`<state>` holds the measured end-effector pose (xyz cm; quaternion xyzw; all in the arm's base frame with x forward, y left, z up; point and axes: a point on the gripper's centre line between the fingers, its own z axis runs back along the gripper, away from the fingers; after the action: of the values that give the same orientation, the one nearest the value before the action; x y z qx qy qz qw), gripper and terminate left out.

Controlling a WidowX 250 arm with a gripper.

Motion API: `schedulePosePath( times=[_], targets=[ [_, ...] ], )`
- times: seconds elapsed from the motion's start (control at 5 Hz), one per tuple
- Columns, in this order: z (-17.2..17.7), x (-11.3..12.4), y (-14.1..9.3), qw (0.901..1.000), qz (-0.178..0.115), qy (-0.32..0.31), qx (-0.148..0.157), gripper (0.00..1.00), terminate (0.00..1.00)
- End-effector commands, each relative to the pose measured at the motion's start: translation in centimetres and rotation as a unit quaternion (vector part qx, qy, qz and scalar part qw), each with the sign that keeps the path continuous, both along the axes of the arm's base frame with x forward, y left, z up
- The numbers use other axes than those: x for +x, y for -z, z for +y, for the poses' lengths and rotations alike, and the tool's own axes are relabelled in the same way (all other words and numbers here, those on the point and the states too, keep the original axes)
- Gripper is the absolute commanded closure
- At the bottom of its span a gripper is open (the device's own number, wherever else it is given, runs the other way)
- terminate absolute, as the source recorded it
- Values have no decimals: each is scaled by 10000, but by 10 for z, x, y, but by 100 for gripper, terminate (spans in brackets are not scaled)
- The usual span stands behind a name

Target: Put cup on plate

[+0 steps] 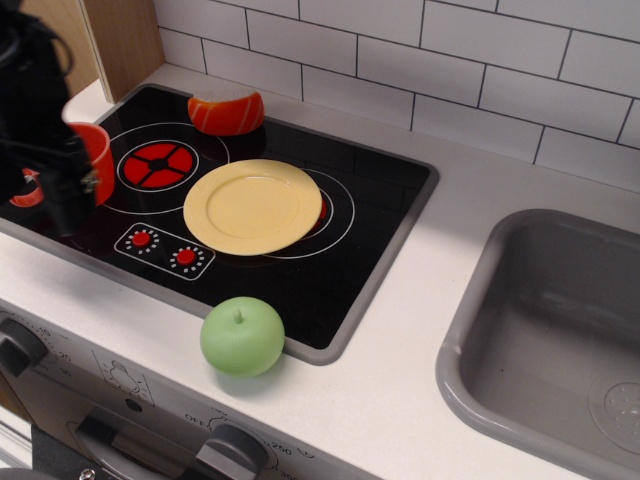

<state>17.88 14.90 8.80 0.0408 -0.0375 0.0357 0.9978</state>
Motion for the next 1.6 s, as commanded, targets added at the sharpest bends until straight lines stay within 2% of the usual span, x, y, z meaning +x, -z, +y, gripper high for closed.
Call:
schedulePosePath(
  times=[0.0, 0.2, 0.6, 1.0, 1.2, 1.4],
  targets=[
    [40, 2, -4, 9950, -424, 809, 408, 0, 0],
    [49, 2, -4, 9924, -422, 1060, 452, 0, 0],
    [58, 17, 1, 9939, -314, 996, 356, 0, 0],
    [46, 22, 12, 9868, -312, 1562, 307, 0, 0],
    [41, 23, 13, 9865, -317, 1584, 288, 0, 0],
    [38, 24, 12, 9886, -318, 1458, 214, 100, 0]
  ],
)
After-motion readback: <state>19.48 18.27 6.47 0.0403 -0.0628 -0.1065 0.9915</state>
